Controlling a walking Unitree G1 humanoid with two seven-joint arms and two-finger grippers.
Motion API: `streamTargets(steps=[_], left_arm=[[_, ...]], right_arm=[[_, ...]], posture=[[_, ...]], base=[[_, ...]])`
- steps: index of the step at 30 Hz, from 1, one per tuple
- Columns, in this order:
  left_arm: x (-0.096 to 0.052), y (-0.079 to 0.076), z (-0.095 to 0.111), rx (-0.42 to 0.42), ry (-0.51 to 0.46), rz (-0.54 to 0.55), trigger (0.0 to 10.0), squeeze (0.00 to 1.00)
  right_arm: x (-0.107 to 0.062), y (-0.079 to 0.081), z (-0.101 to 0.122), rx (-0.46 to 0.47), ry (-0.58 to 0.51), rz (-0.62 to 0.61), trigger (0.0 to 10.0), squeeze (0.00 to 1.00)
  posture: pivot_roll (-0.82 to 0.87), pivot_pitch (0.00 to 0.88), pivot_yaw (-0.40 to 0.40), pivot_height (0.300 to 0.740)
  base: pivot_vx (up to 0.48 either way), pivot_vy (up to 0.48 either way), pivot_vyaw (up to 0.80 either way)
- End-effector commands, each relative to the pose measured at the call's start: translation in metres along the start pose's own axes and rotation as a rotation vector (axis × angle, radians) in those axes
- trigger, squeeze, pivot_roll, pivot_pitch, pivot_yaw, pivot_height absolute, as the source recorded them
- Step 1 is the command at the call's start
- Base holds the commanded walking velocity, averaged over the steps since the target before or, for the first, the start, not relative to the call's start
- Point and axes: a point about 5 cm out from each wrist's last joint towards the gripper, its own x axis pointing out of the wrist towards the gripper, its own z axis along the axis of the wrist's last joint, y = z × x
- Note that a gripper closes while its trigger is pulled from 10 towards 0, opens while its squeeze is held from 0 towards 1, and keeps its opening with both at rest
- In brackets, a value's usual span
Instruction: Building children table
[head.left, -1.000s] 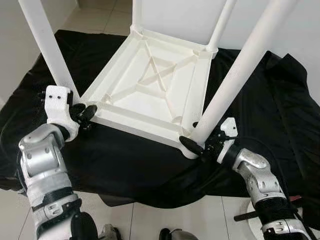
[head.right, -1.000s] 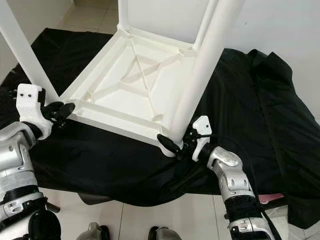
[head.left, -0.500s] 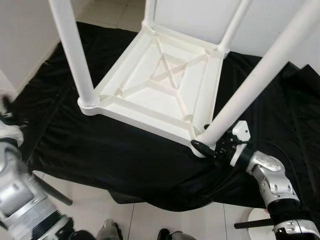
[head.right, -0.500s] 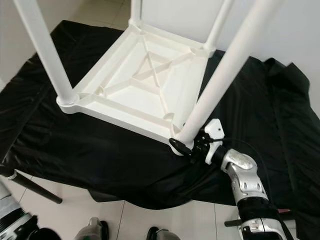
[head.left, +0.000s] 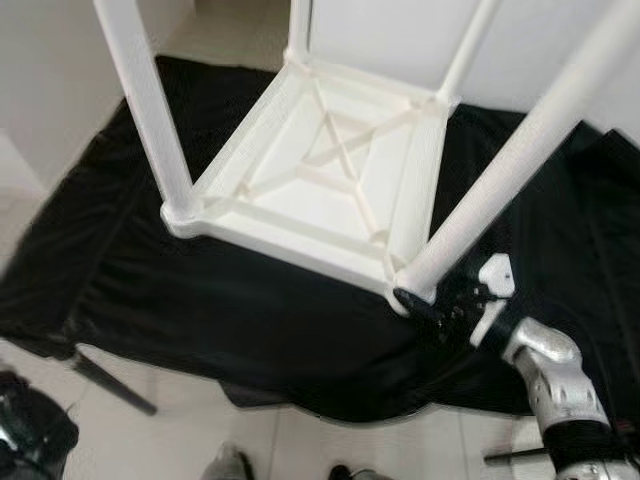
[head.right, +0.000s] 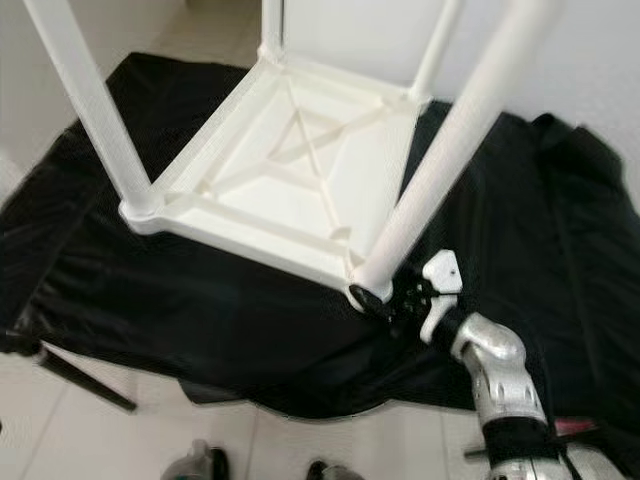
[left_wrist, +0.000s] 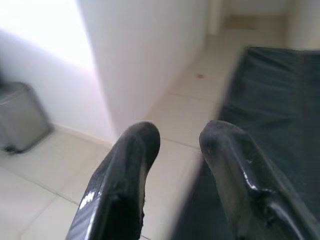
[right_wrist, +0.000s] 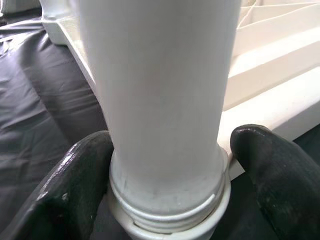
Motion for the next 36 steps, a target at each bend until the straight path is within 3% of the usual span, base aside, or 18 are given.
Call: streamTargets(steps=[1, 3, 6, 10, 11, 12, 23, 27, 31, 33, 36], left_arm=[[0.008, -0.010, -0.012, 0.027, 0.065, 0.048, 10.0, 0.00], [0.016, -0.029, -0.016, 0.103, 0.086, 0.014, 10.0, 0.00], [0.018, -0.034, -0.017, 0.107, 0.091, 0.004, 10.0, 0.00], [0.028, -0.057, -0.014, 0.039, 0.081, -0.093, 10.0, 0.00], [0.028, -0.057, -0.014, 0.039, 0.081, -0.093, 10.0, 0.00], [0.035, -0.071, -0.012, 0.019, 0.074, -0.133, 10.0, 0.00], [0.046, -0.089, 0.005, -0.043, 0.053, -0.109, 10.0, 0.00], [0.055, -0.102, 0.032, -0.122, -0.020, -0.125, 10.0, 0.00], [0.059, -0.121, 0.049, -0.155, -0.078, -0.224, 10.0, 0.00], [0.059, -0.139, 0.059, -0.173, -0.131, -0.358, 10.0, 0.00], [0.057, -0.149, 0.062, -0.176, -0.161, -0.453, 10.0, 0.00]], right_arm=[[0.001, 0.008, -0.009, 0.026, 0.010, -0.023, 10.0, 0.00], [0.006, 0.015, -0.008, 0.033, -0.042, -0.134, 10.0, 0.00], [0.006, 0.017, -0.008, 0.031, -0.058, -0.173, 10.0, 0.00], [0.001, 0.034, -0.008, 0.100, -0.100, -0.348, 10.0, 0.00], [0.001, 0.034, -0.008, 0.100, -0.100, -0.348, 10.0, 0.00], [-0.004, 0.045, -0.010, 0.130, -0.098, -0.427, 10.0, 0.00], [-0.008, 0.062, -0.014, 0.132, -0.069, -0.525, 10.0, 0.00], [-0.008, 0.061, -0.010, 0.129, -0.062, -0.570, 10.0, 0.00], [-0.007, 0.061, -0.010, 0.119, -0.048, -0.603, 10.0, 0.00], [-0.005, 0.060, -0.010, 0.111, -0.050, -0.622, 10.0, 0.00], [-0.003, 0.060, -0.009, 0.112, -0.064, -0.616, 10.0, 0.00]], posture=[[0.07, 0.110, -0.015, 0.740], [0.07, 0.111, -0.010, 0.740], [0.07, 0.111, -0.010, 0.740], [0.04, 0.127, -0.020, 0.740], [0.04, 0.127, -0.020, 0.740], [0.04, 0.132, -0.026, 0.740], [0.01, 0.148, -0.060, 0.740], [0.00, 0.149, -0.080, 0.740], [0.00, 0.148, -0.090, 0.740], [0.00, 0.148, -0.093, 0.740], [0.00, 0.150, -0.095, 0.740]], base=[[0.000, 0.000, 0.00], [0.000, 0.000, 0.00], [0.000, 0.000, 0.00], [0.000, 0.000, 0.00], [0.000, 0.000, 0.00], [0.000, 0.000, 0.00], [0.000, 0.000, 0.00], [0.000, 0.000, 0.00], [0.000, 0.000, 0.00], [0.000, 0.000, 0.00], [0.000, 0.000, 0.00]])
